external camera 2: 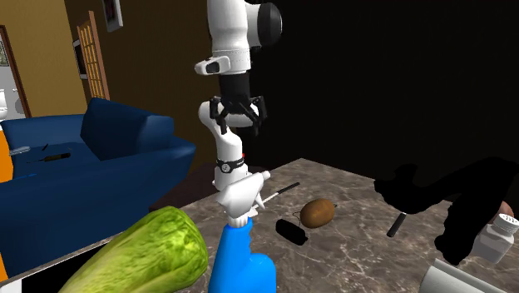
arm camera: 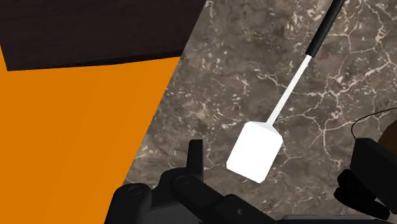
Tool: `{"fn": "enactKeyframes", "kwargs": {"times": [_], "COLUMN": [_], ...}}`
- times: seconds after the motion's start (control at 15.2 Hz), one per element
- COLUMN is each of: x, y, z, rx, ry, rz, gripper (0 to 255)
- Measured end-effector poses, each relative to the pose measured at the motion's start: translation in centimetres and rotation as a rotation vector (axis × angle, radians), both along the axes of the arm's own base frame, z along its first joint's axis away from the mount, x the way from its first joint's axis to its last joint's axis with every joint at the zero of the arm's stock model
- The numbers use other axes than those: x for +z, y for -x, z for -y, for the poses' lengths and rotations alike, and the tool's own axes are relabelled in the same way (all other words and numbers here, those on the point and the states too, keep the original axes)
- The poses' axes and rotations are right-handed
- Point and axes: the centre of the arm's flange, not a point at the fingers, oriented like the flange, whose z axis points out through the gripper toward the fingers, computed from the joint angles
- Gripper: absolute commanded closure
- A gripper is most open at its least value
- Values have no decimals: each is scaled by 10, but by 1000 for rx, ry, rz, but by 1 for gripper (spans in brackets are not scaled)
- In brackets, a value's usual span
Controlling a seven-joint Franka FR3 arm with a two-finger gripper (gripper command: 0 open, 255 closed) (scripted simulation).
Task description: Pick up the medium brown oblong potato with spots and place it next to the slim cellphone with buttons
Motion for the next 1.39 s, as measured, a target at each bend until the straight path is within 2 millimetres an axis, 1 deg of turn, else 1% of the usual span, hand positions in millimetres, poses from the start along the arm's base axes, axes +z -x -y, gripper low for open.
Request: {"fn": "enactKeyframes", "kwargs": {"times": [0.07, 0.2, 0.4, 0.59, 0.66, 0.92, 1.25, 1.39], "x": [-9, -20, -41, -62, -70, -96, -127, -137], "y": [-3, -14, -23, -35, -43, -64, -93, -96], "z": [-8, -25, -59, -86, -92, -133, -178, -187], "rx": [-12, -34, -67, -101, -113, -157, -213, -223], "ry": [-4, -13, -26, -39, -43, -62, -85, -88], "rz": [-1, -3, -7, -11, -11, -16, -22, -23], "gripper": [0, 0, 0, 0, 0, 0, 0, 0]}}
